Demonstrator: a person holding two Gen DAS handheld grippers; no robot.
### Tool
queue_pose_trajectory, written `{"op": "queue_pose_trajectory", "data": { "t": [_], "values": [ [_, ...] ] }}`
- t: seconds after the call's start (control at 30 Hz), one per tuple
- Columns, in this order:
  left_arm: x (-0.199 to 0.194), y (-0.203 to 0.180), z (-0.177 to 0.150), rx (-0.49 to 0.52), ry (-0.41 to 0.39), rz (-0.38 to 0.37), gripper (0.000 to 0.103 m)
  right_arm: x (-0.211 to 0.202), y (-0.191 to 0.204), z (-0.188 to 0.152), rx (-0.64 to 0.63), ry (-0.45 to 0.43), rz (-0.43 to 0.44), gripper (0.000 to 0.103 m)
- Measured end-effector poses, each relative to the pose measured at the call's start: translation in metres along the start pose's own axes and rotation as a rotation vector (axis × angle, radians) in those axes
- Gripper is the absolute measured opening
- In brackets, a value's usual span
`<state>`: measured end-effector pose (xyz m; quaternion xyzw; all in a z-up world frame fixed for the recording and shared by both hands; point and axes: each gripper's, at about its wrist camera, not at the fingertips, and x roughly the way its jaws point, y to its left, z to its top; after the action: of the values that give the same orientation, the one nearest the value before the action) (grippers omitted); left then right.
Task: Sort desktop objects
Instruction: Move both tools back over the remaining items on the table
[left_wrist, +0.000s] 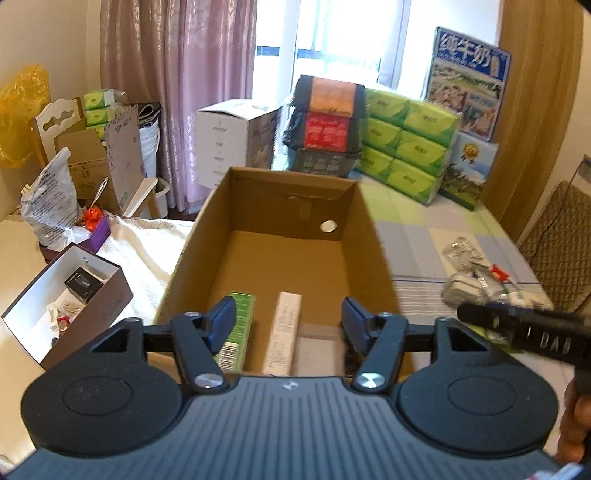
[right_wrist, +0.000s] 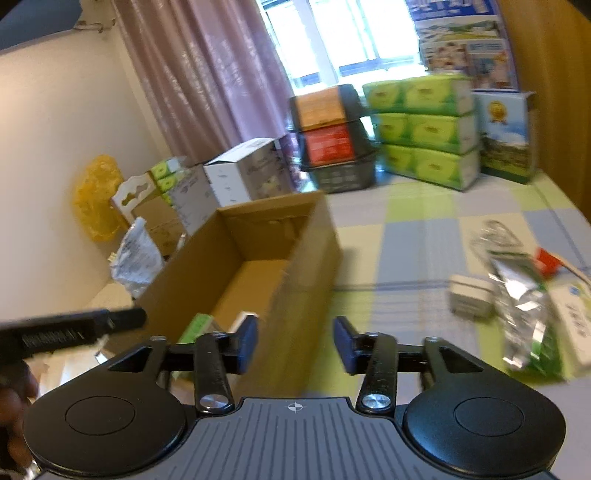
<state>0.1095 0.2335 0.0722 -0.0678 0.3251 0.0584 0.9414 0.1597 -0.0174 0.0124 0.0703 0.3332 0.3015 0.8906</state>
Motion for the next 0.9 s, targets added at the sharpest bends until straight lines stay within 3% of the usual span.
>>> {"op": "queue_pose_trajectory", "data": {
  "t": [0.1, 0.4, 0.63, 0.9],
  "values": [
    [-0.013, -0.019, -0.005, -0.009, -0.019, -0.014, 0.074, -0.025, -0.017, -0.013, 0.004, -0.003, -0.040, 0.061],
    [-0.032, -0.094, -0.026, 0.047, -0.027, -0.097, 0.098, -0.083, -0.080, -0.034, 0.082, -0.024, -0.166, 0.086],
    [-0.017, -0.147, -0.035, 0.084, 0.022, -0.157, 0.101, -0.124, -0.123, -0.044, 0.094, -0.053, -0.267, 0.096],
    [0.004, -0.189, -0.049, 0.111, 0.085, -0.196, 0.101, -0.145, -0.162, -0.052, 0.133, -0.001, -0.349, 0.101]
  ]
}}
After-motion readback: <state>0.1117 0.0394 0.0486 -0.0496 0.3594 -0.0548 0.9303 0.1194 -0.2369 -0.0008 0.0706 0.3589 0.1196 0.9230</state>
